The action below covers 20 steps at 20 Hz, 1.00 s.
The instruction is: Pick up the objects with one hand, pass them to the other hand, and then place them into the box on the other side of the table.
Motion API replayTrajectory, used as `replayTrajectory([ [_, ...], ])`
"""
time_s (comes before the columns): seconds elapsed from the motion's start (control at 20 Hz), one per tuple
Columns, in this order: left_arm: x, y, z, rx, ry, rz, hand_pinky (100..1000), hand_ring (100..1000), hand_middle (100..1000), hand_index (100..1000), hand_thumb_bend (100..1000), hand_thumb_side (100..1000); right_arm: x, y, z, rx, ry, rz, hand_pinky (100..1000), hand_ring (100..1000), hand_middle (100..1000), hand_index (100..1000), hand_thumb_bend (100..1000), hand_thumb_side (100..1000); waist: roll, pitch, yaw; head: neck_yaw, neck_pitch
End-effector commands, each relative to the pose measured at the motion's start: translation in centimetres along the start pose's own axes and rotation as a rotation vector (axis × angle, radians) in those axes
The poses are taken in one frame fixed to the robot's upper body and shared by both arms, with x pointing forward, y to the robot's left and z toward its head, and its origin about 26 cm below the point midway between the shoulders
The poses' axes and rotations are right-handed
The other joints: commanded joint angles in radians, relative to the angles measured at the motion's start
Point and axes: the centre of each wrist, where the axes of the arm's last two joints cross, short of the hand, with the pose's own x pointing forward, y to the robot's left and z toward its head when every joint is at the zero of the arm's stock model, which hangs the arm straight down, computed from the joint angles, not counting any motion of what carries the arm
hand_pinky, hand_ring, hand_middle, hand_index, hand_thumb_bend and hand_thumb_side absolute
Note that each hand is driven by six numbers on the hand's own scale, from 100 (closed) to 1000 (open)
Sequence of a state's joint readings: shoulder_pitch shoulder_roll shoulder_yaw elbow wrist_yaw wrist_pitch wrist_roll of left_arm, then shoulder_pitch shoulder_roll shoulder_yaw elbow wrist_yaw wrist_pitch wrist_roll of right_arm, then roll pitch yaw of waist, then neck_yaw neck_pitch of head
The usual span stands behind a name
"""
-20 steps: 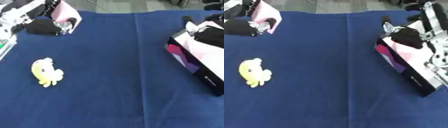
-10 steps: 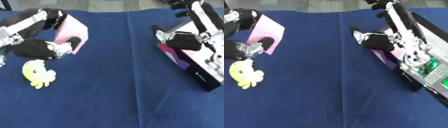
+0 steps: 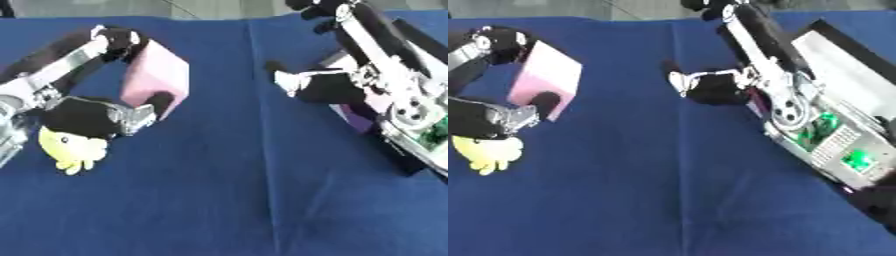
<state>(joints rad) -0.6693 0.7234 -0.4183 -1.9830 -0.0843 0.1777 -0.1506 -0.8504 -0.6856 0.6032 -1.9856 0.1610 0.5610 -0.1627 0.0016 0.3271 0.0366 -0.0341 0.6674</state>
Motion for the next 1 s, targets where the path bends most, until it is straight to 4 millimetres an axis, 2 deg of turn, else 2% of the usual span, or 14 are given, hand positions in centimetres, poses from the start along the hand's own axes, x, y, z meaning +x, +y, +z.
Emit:
replayTrajectory([
  [0.05, 0.4, 0.2, 0.1, 0.053, -0.059, -0.060, 781, 659, 611, 626, 100, 302, 1.0, -0.7, -0.3, 0.012, -0.037, 0.017, 767, 838, 811, 848, 345, 216, 0.001, -0.031, -0.001, -0.002, 0.006],
  [0.55, 0.1, 0.9, 0.3, 0.278, -0.187, -0.192, 751, 668, 612, 623, 100, 110, 2.2, -2.3, -1.3, 0.097, 0.031, -0.035, 722, 828, 803, 852, 280, 322, 0.000, -0.036, 0.002, 0.003, 0.009],
  [1.0, 0.8, 1.5, -0.5, 0.348, -0.208, -0.304, 728, 661, 600, 624, 100, 100, 3.0, -4.5, -2.0, 0.141, 0.068, -0.076, 698, 820, 794, 845, 243, 354, 0.002, -0.039, 0.012, 0.005, -0.004],
])
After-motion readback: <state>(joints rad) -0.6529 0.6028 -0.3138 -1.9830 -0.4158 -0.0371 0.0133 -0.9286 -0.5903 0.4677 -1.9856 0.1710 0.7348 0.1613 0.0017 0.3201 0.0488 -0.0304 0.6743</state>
